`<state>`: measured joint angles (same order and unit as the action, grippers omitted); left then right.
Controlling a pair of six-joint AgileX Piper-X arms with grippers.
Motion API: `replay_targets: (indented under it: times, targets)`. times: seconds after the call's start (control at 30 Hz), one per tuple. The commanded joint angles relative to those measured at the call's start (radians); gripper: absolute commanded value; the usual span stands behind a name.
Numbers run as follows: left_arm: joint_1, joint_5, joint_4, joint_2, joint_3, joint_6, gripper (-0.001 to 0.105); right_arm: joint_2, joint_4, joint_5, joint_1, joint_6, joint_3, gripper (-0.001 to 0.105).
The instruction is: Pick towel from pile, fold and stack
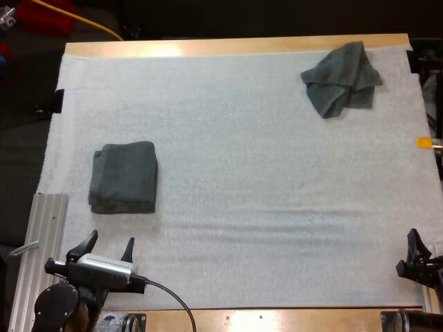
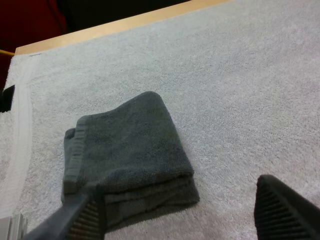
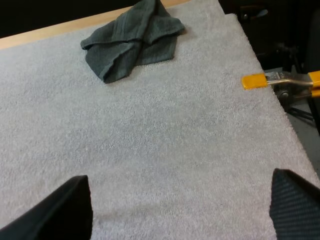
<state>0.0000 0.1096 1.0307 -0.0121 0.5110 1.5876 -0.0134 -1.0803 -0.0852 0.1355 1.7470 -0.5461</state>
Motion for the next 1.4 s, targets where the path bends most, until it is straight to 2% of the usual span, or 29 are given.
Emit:
replay_targets:
  times: [0.0,0.13,0.33,0.43,0.57,0.63,0.73,1.1,1.23,1.37]
  targets:
    - [0.000,-0.001,-0.014,-0.140,0.004,0.007,0.061,-0.039,0.008,-0.002,0.000,-0.003,-0.002,0.071]
    - [0.000,-0.001,-0.014,-0.136,0.004,0.007,0.061,-0.037,0.008,-0.006,0.000,-0.023,-0.002,0.071]
    - [-0.005,0.006,-0.011,-0.073,0.025,0.038,0.061,0.017,0.003,-0.123,0.000,-0.047,-0.011,0.071]
    - [-0.005,0.043,-0.016,-0.012,0.057,0.046,0.061,0.082,0.007,-0.175,0.000,-0.048,-0.040,0.071]
    - [-0.005,0.141,-0.056,0.090,0.105,0.075,0.061,0.180,0.028,-0.260,0.000,-0.048,-0.089,0.071]
    - [-0.010,0.165,-0.075,0.140,0.126,0.094,0.061,0.222,0.037,-0.295,0.000,-0.048,-0.116,0.071]
    - [-0.052,0.186,-0.105,0.213,0.153,0.110,0.061,0.292,0.062,-0.339,0.000,-0.048,-0.160,0.071]
    - [-0.246,0.186,-0.143,0.479,0.287,0.094,0.061,0.513,0.151,-0.440,0.000,-0.048,-0.285,0.071]
    - [-0.313,0.191,-0.154,0.537,0.325,0.053,0.061,0.572,0.191,-0.459,-0.006,-0.072,-0.303,0.071]
    - [-0.387,0.191,-0.154,0.596,0.352,0.050,0.061,0.638,0.254,-0.472,-0.063,-0.111,-0.304,0.071]
